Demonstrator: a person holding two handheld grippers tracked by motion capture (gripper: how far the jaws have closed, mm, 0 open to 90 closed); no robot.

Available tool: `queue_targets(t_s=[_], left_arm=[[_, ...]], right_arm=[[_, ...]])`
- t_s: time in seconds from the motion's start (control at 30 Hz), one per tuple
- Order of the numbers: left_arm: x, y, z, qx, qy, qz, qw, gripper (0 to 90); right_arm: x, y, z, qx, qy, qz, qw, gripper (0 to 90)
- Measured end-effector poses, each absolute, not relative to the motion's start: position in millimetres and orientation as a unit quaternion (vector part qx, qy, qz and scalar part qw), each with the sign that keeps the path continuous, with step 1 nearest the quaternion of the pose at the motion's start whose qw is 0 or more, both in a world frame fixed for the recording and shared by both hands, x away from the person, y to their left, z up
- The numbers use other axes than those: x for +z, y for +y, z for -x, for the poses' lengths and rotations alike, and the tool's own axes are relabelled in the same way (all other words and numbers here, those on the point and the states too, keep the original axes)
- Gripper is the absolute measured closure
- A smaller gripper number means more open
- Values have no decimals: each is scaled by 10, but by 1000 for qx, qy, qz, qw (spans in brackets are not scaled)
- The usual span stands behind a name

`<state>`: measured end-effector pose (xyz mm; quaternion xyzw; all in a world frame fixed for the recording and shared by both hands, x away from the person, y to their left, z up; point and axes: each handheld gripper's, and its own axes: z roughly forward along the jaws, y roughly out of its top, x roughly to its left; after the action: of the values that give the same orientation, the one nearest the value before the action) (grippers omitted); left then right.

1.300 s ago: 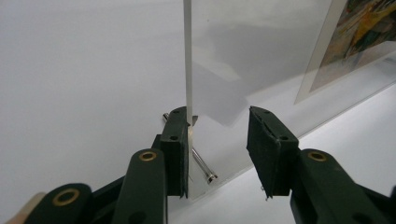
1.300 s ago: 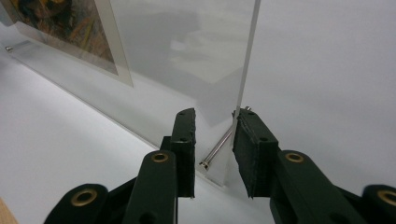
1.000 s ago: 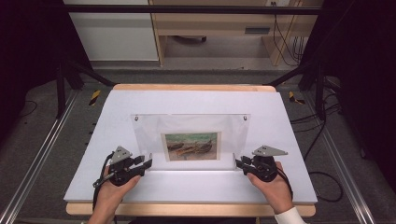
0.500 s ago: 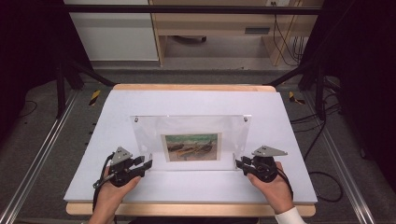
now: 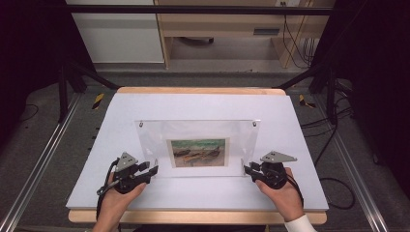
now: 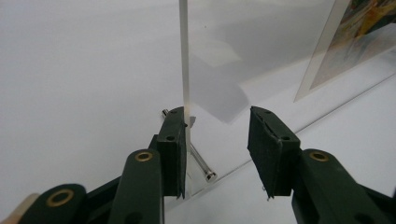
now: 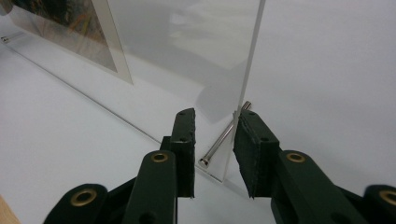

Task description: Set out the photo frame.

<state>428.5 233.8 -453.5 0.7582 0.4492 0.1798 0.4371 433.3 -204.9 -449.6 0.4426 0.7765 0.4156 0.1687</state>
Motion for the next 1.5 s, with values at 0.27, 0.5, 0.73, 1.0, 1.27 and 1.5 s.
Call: queue_targets(t_s=[0.27,0.5,0.73,1.0,1.27,1.5], left_arm=[[-4518,2297,-4239,187,433,-770,429,398],[-4400,2337,-4153,217,414,-776,424,208],[-4328,2547,-4155,225,413,-763,444,106],[-4305,2789,-4188,248,433,-745,443,68],[-4368,2943,-4250,282,456,-758,371,70],[-4471,3012,-4308,300,454,-773,327,70]], right_arm=[[-4438,-2018,-4302,413,776,-435,196,467],[-4340,-2160,-4251,418,766,-431,232,267],[-4290,-2407,-4196,431,749,-439,247,167],[-4345,-2668,-4199,419,735,-460,268,122],[-4445,-2772,-4260,380,740,-474,289,150],[-4527,-2796,-4263,331,761,-472,299,212]])
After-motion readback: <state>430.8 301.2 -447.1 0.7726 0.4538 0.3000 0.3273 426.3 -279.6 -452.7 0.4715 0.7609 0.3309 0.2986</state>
